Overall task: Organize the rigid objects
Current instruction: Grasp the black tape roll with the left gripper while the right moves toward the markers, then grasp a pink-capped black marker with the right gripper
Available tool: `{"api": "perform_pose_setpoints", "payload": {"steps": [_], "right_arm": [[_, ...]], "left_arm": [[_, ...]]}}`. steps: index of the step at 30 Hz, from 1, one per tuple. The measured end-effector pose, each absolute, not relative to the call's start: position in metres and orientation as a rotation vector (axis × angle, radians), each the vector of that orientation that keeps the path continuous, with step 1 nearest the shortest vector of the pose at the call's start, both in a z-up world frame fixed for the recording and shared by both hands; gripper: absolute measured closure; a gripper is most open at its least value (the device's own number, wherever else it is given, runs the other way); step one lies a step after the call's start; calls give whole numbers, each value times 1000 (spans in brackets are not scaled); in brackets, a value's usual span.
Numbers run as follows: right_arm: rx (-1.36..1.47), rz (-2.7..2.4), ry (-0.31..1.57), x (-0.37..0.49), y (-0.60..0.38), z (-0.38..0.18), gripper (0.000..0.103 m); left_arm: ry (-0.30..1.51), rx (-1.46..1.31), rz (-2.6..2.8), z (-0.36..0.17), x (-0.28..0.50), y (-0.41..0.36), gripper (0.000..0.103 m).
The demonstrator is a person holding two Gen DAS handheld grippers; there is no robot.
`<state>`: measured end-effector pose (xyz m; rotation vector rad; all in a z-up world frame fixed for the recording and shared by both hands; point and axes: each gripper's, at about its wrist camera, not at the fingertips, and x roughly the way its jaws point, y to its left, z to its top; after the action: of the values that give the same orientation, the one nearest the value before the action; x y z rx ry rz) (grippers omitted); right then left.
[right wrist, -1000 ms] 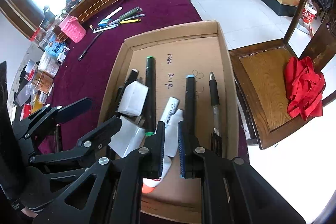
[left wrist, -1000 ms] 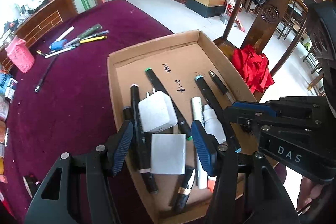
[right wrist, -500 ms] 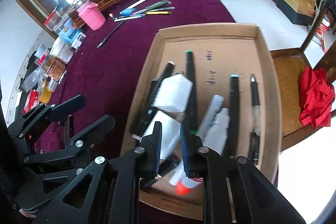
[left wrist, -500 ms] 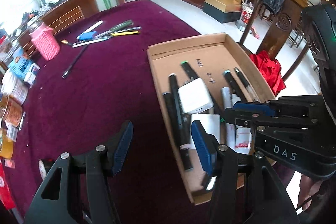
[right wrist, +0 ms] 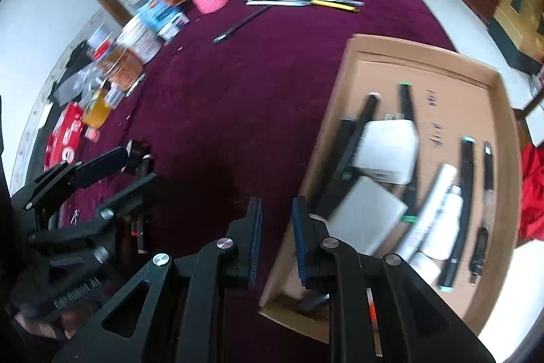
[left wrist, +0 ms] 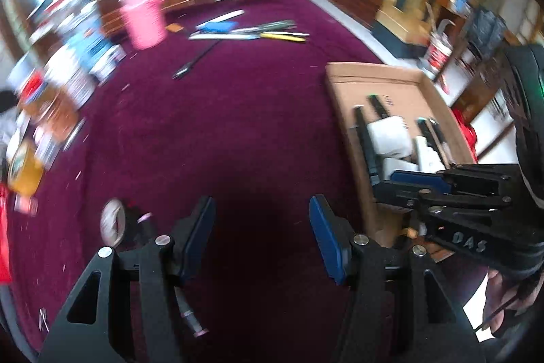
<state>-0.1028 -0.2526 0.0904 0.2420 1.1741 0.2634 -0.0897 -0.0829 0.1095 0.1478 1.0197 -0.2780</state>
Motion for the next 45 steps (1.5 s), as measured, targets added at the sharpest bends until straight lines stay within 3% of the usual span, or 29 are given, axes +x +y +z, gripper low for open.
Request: {"api": "perform_pose_setpoints", "payload": {"steps": [3,13,31,45], "right_arm": [[217,301,1185,-101,-235,88,80],[182,368,1231,-102,-201,74,77],[228,299,1257,-109,-210,63,75],[152,370,1288,-98,-180,59,75]], "left_arm": [[1054,58,-197,103,-90,-35,46],[1193,-204,-4,63,-82,96,46],[1302,-186,-121,28,-30,83,39],[1270,-244,-122,25,-40,105,46]]}}
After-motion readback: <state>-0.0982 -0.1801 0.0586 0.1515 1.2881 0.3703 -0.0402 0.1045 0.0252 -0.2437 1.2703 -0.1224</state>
